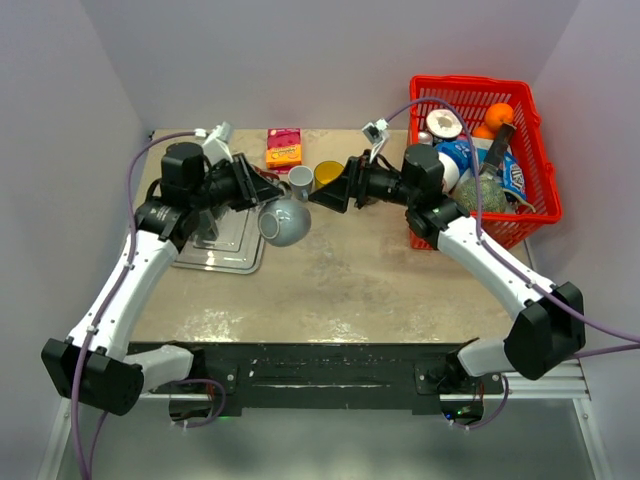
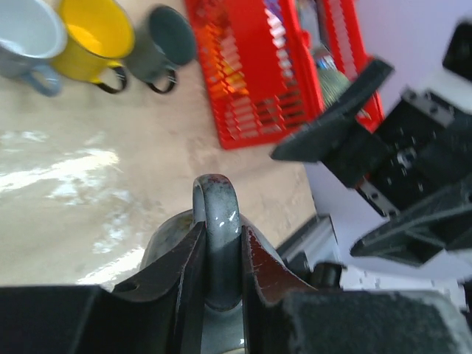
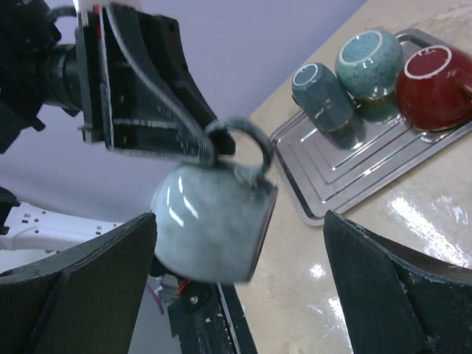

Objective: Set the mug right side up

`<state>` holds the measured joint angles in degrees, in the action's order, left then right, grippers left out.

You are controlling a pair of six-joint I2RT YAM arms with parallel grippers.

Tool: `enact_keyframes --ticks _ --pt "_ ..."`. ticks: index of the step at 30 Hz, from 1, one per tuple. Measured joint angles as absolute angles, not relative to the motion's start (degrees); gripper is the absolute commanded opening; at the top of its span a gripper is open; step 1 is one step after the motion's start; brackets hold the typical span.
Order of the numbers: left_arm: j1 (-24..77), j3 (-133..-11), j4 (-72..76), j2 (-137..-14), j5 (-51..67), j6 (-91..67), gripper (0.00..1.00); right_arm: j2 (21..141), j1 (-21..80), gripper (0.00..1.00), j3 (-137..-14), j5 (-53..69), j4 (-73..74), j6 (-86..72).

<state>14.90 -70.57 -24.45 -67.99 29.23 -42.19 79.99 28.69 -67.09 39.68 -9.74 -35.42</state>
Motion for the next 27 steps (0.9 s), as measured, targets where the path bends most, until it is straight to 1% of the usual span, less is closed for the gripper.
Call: enact_keyframes --ticks 7,12,15,16,19,25,27 --pt "20.8 -70.6 -18.5 -69.6 40.1 -38.8 0.0 79.2 28.7 0.98 -68.2 40.1 -10.3 -34.6" --pt "23.0 -70.6 -14.6 -69.6 46.0 -38.3 0.0 76.7 28.7 0.97 -67.5 42.6 -12.0 -34.9" --pt "23.4 -70.6 -13.2 -69.6 48.6 -38.3 0.0 74.5 28.7 0.92 -65.7 45.0 -14.6 -35.2" --pt "23.4 -70.6 -12.6 -69.6 49.3 -38.3 0.0 73.8 28.7 0.88 -65.3 46.0 -15.6 -35.5" --pt "23.5 -70.6 -10.7 -69.6 51.2 -38.5 0.0 73.0 28.7 0.81 -64.7 48.6 -17.9 -36.3" --pt "23.7 -70.6 -5.5 -69.4 54.7 -40.0 0.0 72.4 28.7 0.74 -62.5 52.4 -21.1 -37.6" --pt "23.8 -70.6 -3.6 -69.2 55.9 -40.4 0.0 72.4 28.7 0.68 -62.0 53.4 -21.3 -37.8"
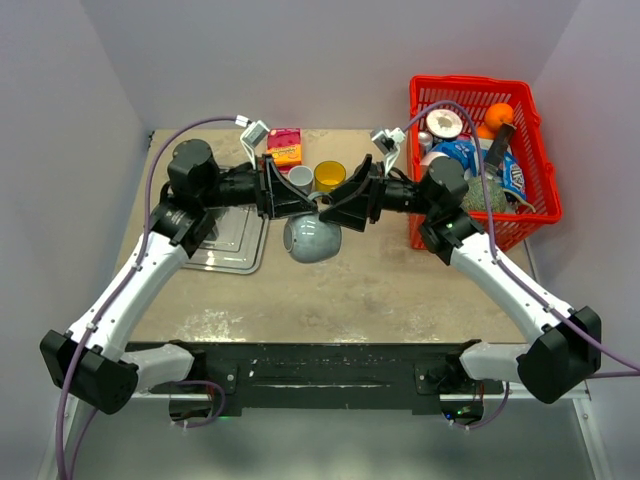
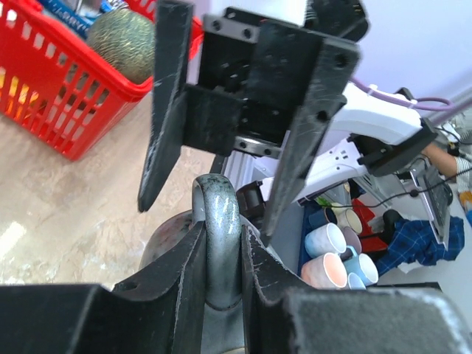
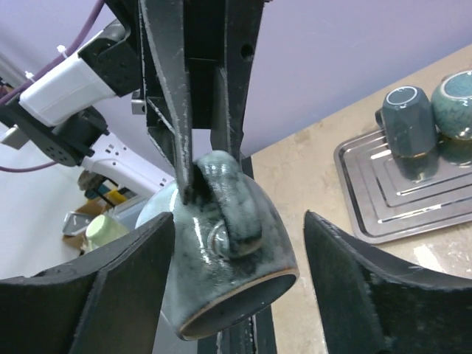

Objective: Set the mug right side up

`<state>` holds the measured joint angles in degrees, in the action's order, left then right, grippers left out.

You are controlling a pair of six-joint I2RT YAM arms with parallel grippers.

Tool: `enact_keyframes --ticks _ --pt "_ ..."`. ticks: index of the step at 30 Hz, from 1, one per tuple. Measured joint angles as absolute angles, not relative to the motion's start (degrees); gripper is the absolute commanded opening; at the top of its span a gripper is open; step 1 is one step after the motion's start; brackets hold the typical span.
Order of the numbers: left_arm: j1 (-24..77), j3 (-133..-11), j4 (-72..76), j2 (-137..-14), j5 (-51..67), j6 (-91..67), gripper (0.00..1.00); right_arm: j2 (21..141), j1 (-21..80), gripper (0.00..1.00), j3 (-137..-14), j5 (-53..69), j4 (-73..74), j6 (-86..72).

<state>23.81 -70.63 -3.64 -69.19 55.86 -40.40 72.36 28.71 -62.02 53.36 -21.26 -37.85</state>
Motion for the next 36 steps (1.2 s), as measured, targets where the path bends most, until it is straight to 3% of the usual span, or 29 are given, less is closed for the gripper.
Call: enact_keyframes --ticks 5,8,12,15,17,21,25,30,36 --pt "24.3 -70.5 -0.9 -68.7 58.2 -41.3 0.0 72.2 28.7 0.52 -61.9 53.8 -22.9 -38.8" --pt "24.7 -70.5 0.0 -68.7 58.8 -41.4 0.0 72.2 28.7 0.38 -61.9 53.8 -23.5 -39.6" --pt "24.7 -69.9 0.5 -68.7 58.4 -41.4 0.0 72.2 28.9 0.0 -61.8 54.5 -24.6 -40.2" --pt "24.6 -69.6 0.4 -68.7 58.4 -41.6 0.0 72.2 28.8 0.0 -61.8 55.1 -24.6 -40.1" --pt "24.6 -69.6 0.2 -68.7 58.4 -41.2 0.18 72.2 28.8 0.0 -61.8 55.0 -24.4 -39.9" --pt "24.7 -70.3 -3.7 -68.7 57.3 -38.1 0.7 72.2 28.9 0.0 -61.8 54.0 -21.5 -38.3" --pt "24.9 -74.5 -13.0 -68.8 52.9 -31.4 0.99 72.3 28.9 0.0 -61.8 49.9 -14.1 -33.8" --pt "24.9 -80.6 -24.4 -69.1 41.7 -24.3 0.99 72.9 28.9 0.0 -64.0 43.4 -2.7 -27.1" --pt "25.0 -83.7 -35.9 -69.5 17.3 -21.9 0.99 76.3 32.8 0.0 -70.7 30.2 10.8 -16.0"
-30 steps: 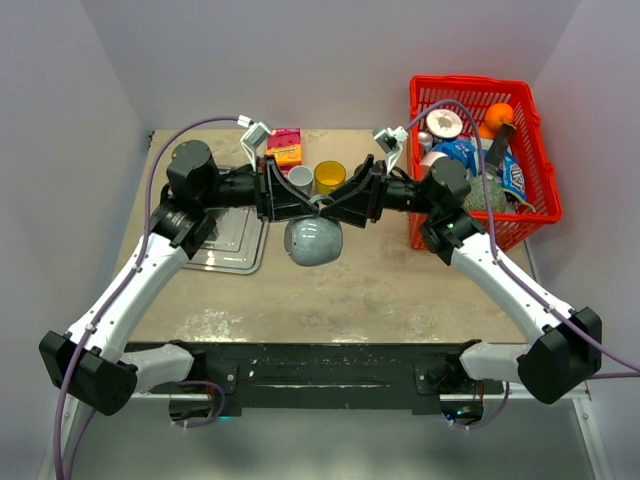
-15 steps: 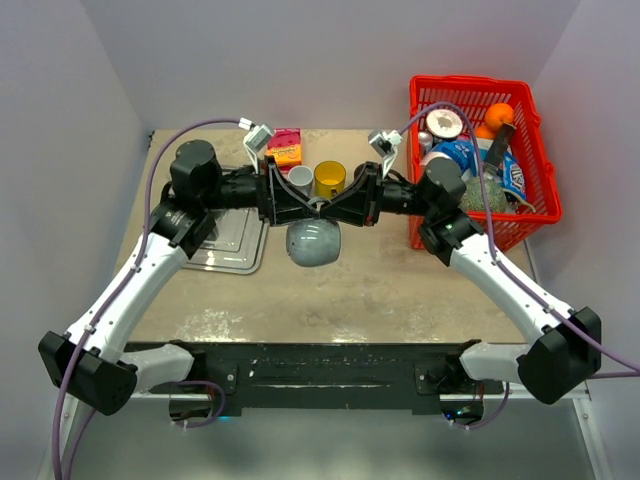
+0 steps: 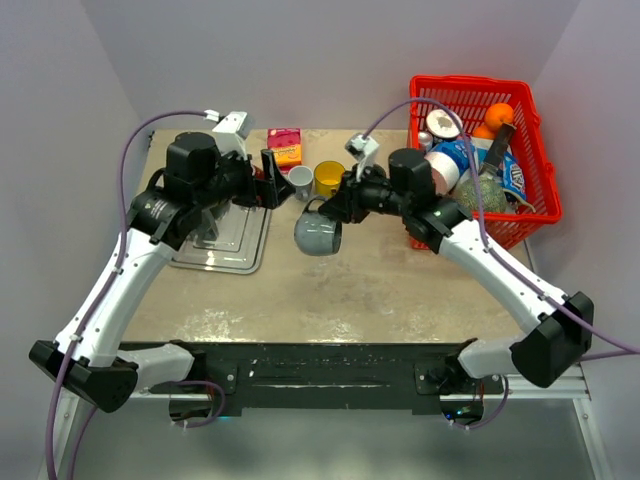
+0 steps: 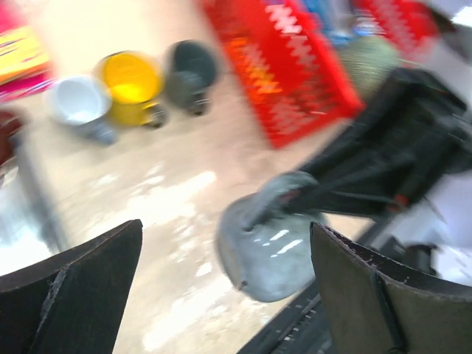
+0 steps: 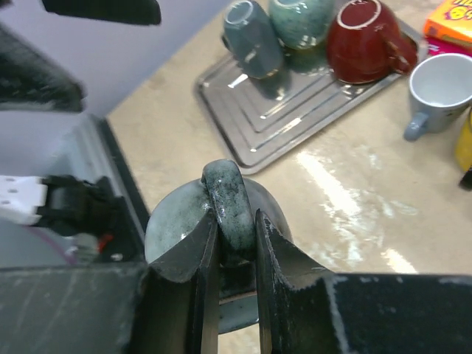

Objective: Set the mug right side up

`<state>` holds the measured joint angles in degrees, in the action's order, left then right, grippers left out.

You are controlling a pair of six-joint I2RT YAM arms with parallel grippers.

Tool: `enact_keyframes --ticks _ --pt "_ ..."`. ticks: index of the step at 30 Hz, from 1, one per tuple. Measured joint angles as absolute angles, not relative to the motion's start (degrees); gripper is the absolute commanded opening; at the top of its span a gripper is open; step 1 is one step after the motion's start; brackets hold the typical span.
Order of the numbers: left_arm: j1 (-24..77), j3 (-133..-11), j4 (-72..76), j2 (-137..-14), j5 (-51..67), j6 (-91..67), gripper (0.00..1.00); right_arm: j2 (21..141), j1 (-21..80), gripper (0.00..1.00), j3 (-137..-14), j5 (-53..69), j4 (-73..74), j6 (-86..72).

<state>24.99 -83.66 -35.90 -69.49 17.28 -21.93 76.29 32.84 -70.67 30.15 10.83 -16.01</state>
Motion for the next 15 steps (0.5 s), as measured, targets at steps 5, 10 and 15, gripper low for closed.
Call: enact_keyframes --ticks 5,10,15 --pt "25.0 -85.6 -44.1 -69.6 -0.1 -23.8 0.99 81.6 41.1 0.0 -76.6 18.2 17.1 -6.6" --pt "25.0 -91.2 -50.2 -69.7 -12.4 -27.1 0.99 86.0 45.8 0.0 -78.7 9.8 20.3 3.6" --pt "25.0 -96.7 -53.3 -68.5 -18.8 -28.5 0.99 91.2 48.1 0.0 -80.4 3.5 22.4 15.2"
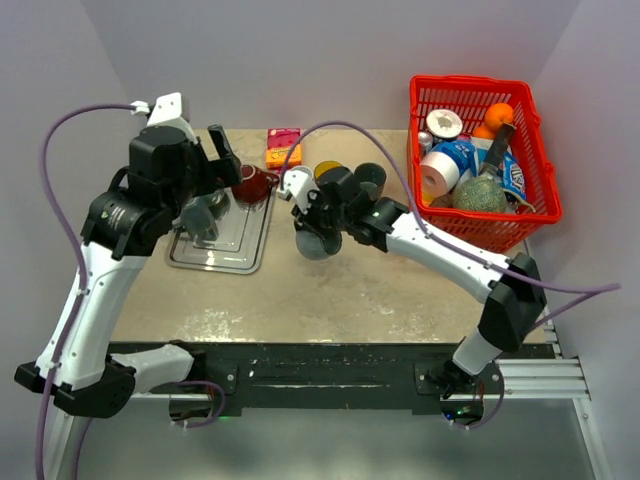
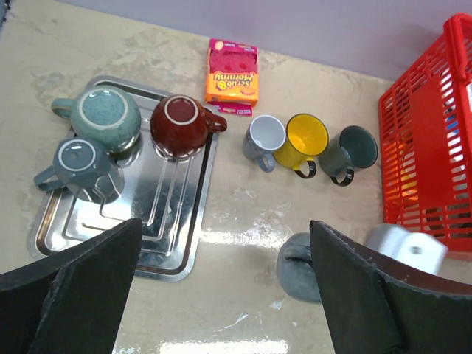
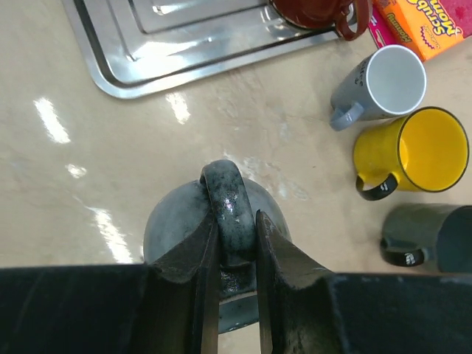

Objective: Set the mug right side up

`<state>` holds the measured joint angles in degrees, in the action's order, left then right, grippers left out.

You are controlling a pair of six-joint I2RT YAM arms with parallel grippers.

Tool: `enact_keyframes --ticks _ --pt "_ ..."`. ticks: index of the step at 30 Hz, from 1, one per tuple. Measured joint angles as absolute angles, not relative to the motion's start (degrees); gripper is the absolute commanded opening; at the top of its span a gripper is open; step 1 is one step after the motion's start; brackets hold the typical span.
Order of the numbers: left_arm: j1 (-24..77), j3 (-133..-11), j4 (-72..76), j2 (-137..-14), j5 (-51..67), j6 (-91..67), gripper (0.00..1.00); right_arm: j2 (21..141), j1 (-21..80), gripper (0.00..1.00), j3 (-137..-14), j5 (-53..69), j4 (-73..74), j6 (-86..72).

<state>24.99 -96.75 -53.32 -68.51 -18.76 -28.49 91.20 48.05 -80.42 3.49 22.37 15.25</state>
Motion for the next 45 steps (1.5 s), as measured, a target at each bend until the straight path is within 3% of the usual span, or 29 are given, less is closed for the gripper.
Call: enact_keyframes --ticks 14,29,30,36,45 --pt "25.0 -97.8 -56.9 -64.3 -19.2 -29.5 0.99 117.7 54.4 0.0 -99.4 -10.1 31.4 40.4" --pt "25.0 -92.9 -57.2 -61.6 -15.2 -30.4 0.99 126.9 57.3 0.0 -108.8 -14.4 33.0 50.9" --pt "25.0 -92.8 -57.2 -61.6 -15.1 -30.4 0.99 127.0 57.5 0.05 -108.8 -14.5 33.1 51.5" --pt "25.0 -91.8 -57.0 -61.5 -14.7 -30.4 0.99 127.9 58.8 0.09 -109.4 -16.2 33.0 52.6" --pt "25.0 -90.3 -56.6 -61.2 -14.1 -30.3 0.99 128.3 59.5 0.4 -109.7 -16.8 32.4 52.6"
